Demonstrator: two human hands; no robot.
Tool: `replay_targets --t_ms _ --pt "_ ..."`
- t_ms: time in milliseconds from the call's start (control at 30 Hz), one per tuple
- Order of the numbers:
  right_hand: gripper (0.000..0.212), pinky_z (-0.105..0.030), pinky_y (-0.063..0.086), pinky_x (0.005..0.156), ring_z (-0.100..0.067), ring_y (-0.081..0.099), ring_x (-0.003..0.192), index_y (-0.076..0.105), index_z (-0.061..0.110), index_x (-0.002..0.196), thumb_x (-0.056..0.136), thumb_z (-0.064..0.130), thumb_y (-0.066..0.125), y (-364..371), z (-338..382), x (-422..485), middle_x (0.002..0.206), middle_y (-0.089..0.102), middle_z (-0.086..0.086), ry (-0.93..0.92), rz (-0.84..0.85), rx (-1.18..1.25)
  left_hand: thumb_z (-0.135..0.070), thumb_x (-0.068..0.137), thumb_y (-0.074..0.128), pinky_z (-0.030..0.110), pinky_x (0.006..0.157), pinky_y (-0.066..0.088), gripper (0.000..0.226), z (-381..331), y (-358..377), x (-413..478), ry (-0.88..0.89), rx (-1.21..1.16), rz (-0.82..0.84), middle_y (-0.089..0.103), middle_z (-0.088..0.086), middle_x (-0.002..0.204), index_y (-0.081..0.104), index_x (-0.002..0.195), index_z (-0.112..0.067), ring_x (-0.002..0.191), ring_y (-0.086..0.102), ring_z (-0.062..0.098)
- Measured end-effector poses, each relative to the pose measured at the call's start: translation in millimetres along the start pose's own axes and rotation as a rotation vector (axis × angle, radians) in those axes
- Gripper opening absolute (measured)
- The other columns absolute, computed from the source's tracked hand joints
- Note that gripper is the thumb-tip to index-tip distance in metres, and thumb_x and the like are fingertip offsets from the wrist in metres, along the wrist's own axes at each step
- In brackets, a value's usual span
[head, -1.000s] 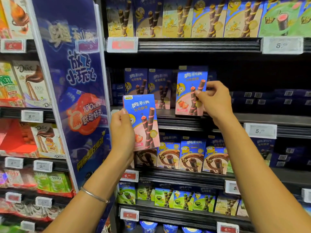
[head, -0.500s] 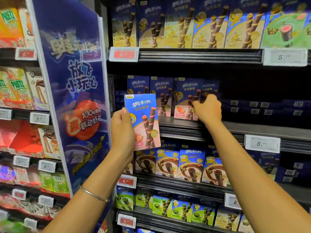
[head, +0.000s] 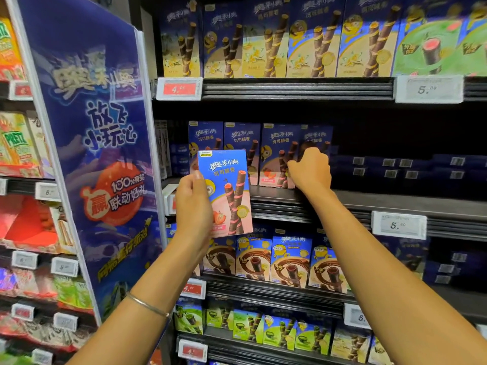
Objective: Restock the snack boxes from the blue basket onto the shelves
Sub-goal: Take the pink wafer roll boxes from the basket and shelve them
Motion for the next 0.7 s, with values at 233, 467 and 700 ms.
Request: replay_targets --t_ms 233,467,700 --pt "0.029 -0.038 0.046 0.073 -0.038 0.062 0.1 0.06 0.004 0.108 0.095 0.029 0.066 1 -1 0 0.112 0.063 -0.019 -0.006 0.037 0.055 -0.037 0.116 0.035 0.03 0.053 0.054 0.031 5 7 5 -0.012 -0.015 0.012 0.072 0.004 0.092 0.052 0.108 -0.014 0.06 0.069 0.009" --pt "0.035 -0.037 0.057 0.08 -0.018 0.068 0.097 0.064 0.014 0.109 0.095 0.045 0.066 -28 0 -26 0.105 0.069 -0.002 -0.062 0.011 0.541 -0.04 0.116 0.035 0.032 0.056 0.055 0.033 6 16 12 -0.008 -0.061 0.021 0.074 0.004 0.09 0.052 0.098 -0.018 0.068 0.072 0.02" --pt "0.023 -0.038 0.064 0.076 -0.019 0.074 0.095 0.063 0.02 0.113 0.093 0.022 0.074 -25 23 -54 0.103 0.075 -0.008 -0.177 0.497 0.552 -0.039 0.116 0.035 0.038 0.064 0.054 0.045 -5 66 22 -0.034 -0.165 0.142 0.074 0.02 0.109 0.057 0.123 0.0 0.084 0.069 0.033"
Point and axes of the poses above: each hand's wrist, its own x-axis towards the middle knuckle, its own y-axis out of the palm, z = x × y, the point moved 6 cm from there along x, towards the middle knuckle
